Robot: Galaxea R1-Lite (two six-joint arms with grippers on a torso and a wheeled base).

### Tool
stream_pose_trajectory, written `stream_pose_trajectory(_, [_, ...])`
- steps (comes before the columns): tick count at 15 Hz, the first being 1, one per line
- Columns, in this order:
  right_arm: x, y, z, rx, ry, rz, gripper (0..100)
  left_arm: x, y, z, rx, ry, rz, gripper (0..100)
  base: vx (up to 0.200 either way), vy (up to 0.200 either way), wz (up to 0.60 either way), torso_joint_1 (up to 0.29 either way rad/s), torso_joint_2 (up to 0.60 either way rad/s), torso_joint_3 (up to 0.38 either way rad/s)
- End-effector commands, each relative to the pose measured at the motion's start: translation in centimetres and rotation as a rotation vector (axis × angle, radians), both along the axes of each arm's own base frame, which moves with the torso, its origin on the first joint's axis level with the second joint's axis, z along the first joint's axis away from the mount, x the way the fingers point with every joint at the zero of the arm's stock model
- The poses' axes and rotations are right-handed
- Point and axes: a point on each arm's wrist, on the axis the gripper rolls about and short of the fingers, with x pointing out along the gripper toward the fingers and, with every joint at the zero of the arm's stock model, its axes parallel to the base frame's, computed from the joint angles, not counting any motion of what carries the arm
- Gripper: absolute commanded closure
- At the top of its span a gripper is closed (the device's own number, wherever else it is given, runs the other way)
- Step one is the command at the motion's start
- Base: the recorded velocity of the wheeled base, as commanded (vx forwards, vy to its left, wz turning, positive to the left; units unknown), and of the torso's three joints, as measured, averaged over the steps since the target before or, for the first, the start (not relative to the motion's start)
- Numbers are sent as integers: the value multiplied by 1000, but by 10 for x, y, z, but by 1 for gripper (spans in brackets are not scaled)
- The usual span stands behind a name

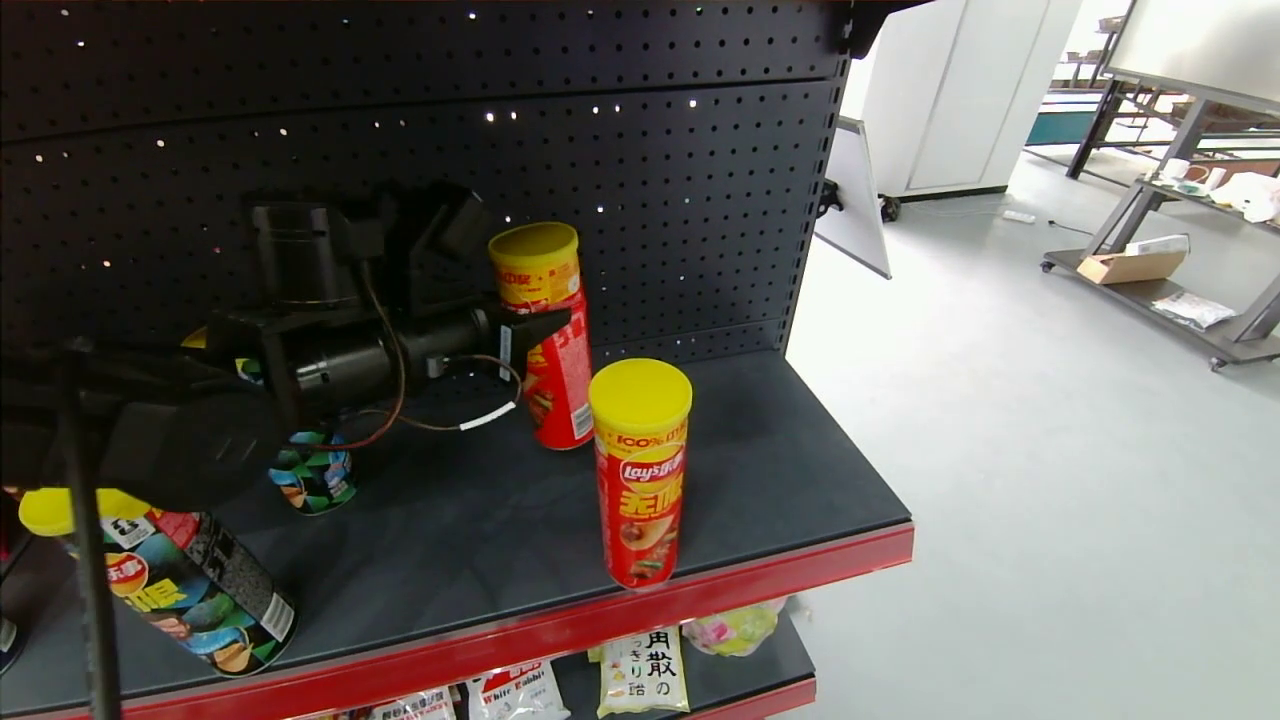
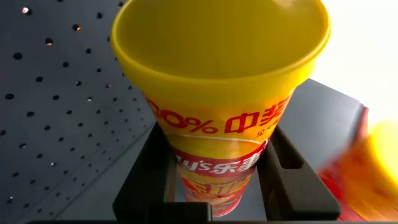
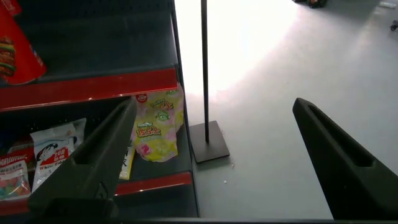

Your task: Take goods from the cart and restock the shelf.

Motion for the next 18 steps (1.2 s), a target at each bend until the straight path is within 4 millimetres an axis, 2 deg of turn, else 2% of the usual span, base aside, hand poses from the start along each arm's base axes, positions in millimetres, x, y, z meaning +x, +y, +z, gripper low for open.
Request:
stream_pose_trajectory(1, [0, 0, 0, 0, 1, 1, 0, 12, -7, -13, 4, 26, 6, 100, 0, 0, 0, 0, 0, 0])
stream_pose_trajectory(5, [0, 0, 0, 0, 1, 1, 0, 16, -28, -19, -51, 18, 46, 100, 0, 0, 0, 0, 0, 0])
stream_pose_trajectory(18, [0, 0, 0, 0, 1, 1, 0, 27, -46, -36, -74, 2, 94, 100, 0, 0, 0, 0, 0, 0])
